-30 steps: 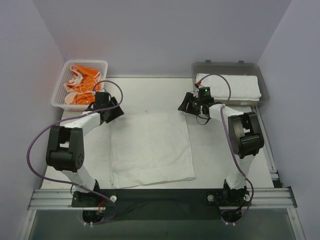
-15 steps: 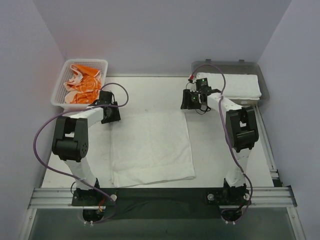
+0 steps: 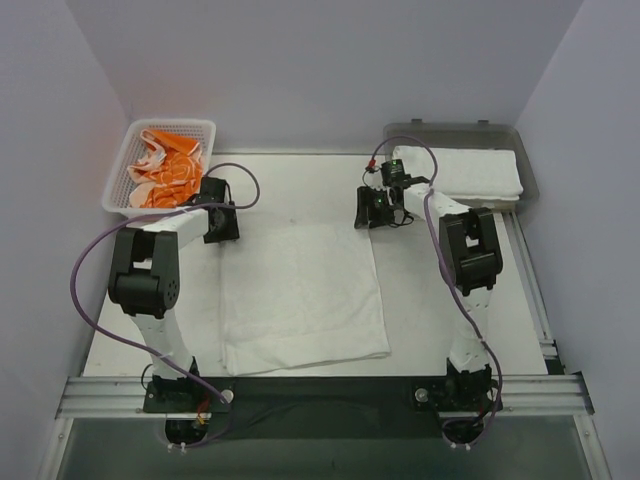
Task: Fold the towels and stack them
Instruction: Fold the towel
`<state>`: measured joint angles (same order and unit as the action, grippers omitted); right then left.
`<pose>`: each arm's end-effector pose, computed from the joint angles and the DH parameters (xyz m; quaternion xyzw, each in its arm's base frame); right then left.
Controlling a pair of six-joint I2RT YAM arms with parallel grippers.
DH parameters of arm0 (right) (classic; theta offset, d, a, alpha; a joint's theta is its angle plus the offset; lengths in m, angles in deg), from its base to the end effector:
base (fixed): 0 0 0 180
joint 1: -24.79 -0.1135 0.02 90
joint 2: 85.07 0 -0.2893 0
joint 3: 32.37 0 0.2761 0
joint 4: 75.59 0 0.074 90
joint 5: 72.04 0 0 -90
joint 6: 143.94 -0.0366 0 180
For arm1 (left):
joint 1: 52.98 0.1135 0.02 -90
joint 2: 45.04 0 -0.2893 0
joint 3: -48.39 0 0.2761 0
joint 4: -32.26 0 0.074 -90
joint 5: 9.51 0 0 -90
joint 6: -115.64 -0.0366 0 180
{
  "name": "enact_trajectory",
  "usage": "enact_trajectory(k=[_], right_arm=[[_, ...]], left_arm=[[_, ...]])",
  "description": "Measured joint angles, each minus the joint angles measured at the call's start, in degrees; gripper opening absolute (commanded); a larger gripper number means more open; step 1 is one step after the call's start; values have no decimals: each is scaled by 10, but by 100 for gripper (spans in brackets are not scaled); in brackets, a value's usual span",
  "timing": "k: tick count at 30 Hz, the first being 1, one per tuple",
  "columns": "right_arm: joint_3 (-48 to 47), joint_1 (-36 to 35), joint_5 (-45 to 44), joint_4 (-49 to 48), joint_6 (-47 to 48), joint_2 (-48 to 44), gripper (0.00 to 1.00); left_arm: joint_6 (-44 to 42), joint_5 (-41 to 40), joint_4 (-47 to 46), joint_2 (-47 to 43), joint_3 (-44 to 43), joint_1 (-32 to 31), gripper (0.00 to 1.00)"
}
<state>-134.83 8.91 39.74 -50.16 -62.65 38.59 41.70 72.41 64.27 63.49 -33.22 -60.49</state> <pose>0.4887 0.1531 0.1760 -0.1267 0.9063 0.2488 0.3171 0.4121 -0.0491 0.1684 -0.0905 0.9570 0.0119 0.2754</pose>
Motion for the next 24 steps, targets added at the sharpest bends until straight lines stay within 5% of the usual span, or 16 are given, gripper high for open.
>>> enact_trajectory(k=[14,20,24], right_arm=[[-56,-6,-3,13,0,36,45],[-85,-12,9,17,14,59,27],[-92,-15,21,18,22,66,3]], left_arm=[[-16,21,4,7,-9,2,28],[-19,28,4,9,-12,2,21],[-19,31,4,9,-12,5,6]])
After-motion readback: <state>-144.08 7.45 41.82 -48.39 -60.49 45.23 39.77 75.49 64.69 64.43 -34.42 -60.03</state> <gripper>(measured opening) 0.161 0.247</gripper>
